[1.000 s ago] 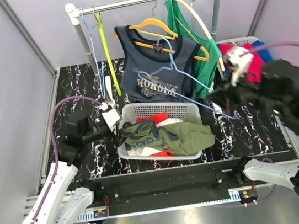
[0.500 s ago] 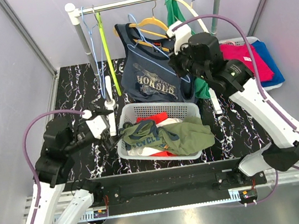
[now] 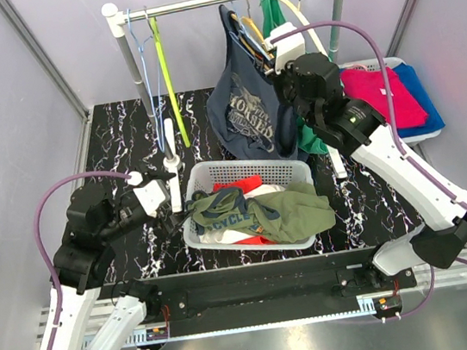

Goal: Remove the tank top from the hanger
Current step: Place the hanger at the clothesline.

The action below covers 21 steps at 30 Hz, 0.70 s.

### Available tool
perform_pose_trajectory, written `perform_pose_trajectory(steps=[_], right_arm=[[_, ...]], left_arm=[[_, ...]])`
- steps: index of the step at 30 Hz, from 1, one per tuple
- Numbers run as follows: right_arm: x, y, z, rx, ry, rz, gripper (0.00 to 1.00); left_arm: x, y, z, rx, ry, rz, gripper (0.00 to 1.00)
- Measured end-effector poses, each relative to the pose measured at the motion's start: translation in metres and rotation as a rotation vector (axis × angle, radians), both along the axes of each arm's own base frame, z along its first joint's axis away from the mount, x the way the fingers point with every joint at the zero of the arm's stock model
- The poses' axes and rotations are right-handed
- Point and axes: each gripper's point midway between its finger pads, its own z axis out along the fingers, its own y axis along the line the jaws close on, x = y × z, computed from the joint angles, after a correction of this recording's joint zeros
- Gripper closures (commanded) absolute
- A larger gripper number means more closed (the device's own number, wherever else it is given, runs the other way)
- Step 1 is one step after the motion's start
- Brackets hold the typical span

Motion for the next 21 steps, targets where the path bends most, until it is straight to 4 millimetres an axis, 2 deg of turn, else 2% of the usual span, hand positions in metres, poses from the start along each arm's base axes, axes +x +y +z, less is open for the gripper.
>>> perform_pose_trajectory(steps=[2, 8, 15, 21], right_arm=[[0.000, 0.002, 0.000, 0.010, -0.012, 0.010, 1.00], [-0.018, 0.016, -0.019, 0.017, 0.009, 0.115, 1.00], [-0.032, 0.036, -0.017, 0.061, 0.014, 0.226, 1.00], [-0.039, 0.054, -0.024, 0.085, 0.021, 0.283, 1.00]], left_arm=[[0.000, 0.000, 0.000, 0.000, 0.000, 0.001, 0.01], [0.000, 0.001, 0.001, 0.000, -0.007, 0.008, 0.01], [-0.002, 0.002, 0.003, -0.003, -0.015, 0.008, 0.01], [-0.003, 0.002, 0.003, -0.004, -0.018, 0.009, 0.01]])
